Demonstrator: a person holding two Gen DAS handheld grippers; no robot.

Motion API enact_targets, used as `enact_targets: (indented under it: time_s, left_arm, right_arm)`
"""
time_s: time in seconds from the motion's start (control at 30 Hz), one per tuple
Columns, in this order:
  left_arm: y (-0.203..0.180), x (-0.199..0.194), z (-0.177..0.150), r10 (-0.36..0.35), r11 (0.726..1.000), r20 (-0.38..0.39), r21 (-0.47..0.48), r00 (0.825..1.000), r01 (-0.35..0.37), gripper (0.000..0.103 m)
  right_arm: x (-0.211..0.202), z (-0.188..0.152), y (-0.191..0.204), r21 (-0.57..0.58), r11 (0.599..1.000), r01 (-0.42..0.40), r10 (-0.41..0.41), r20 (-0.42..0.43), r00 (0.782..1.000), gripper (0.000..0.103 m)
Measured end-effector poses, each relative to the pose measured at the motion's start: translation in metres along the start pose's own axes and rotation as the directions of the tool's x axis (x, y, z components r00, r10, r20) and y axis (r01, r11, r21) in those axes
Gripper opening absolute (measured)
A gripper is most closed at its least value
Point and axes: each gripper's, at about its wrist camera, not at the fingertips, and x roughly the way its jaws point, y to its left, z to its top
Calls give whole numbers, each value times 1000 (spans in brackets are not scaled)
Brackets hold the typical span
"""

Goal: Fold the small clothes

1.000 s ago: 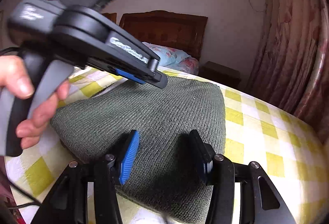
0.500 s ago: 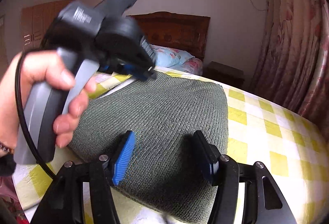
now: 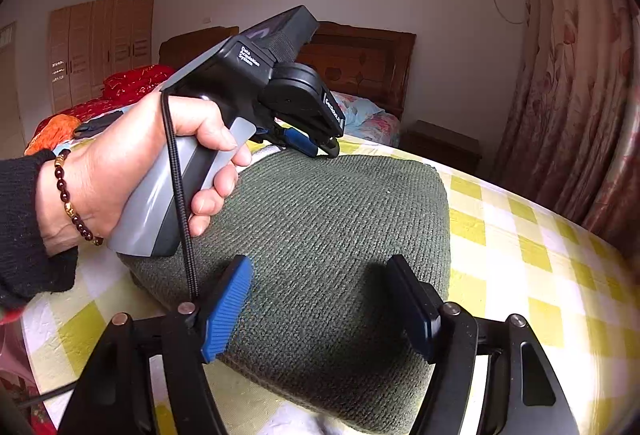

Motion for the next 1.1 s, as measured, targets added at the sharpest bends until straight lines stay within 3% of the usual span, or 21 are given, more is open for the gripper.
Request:
enact_targets:
  time_s: [0.13,0.2,0.23,0.27,0.33,0.4,0.47,0.6,0.67,0.77,0.87,0.97,1.1]
  left_arm:
    - [17,-12,0,-94,992,41,-87,995,97,23]
    - [21,-38,-5,-49,991,119,-117,992,63,23]
    - [17,-56,-10,2,996,160,-91,987,13,23]
    - [11,-76,-17,1,999,205,-43,979,8,24]
    - [0,-112,-40,-65,996,258,77,964,46,28]
    - [-10,-135,-66,-61,983,256,181,965,14,39]
    - [-15,-150,-91,-56,968,248,250,967,-8,44]
    - [-14,-156,-127,-33,955,230,295,973,-37,51]
    - [-12,-148,-141,-10,949,213,310,977,-58,51]
    - [-6,-122,-152,78,940,122,322,989,-114,51]
    - [4,-129,-157,65,953,129,285,990,-99,51]
    - [5,-150,-162,112,943,190,290,975,-165,51]
    - [2,-179,-170,168,930,275,274,947,-244,52]
  right_arm:
    - [-4,2,4,-2,1000,1,-1,-2,1000,103]
    - [-5,2,0,14,1000,-14,14,5,1000,103]
    - [-8,2,-4,34,999,-27,27,12,1000,103]
    - [-12,0,-10,61,997,-38,37,19,999,103]
    - [-25,0,-24,132,989,-65,61,33,998,103]
    - [-37,-2,-41,211,976,-62,54,40,998,103]
    - [-48,-3,-57,272,962,-15,5,37,999,103]
    - [-58,-3,-62,327,945,-1,-7,23,1000,103]
    - [-56,-2,-47,278,960,8,-9,5,1000,103]
    - [-38,-3,-15,125,989,78,-67,-96,993,103]
    - [-31,-11,-9,89,992,95,-82,-140,987,103]
    - [-59,-14,-17,146,989,31,-18,-88,996,103]
    - [-103,-12,-26,191,981,35,-33,-12,999,103]
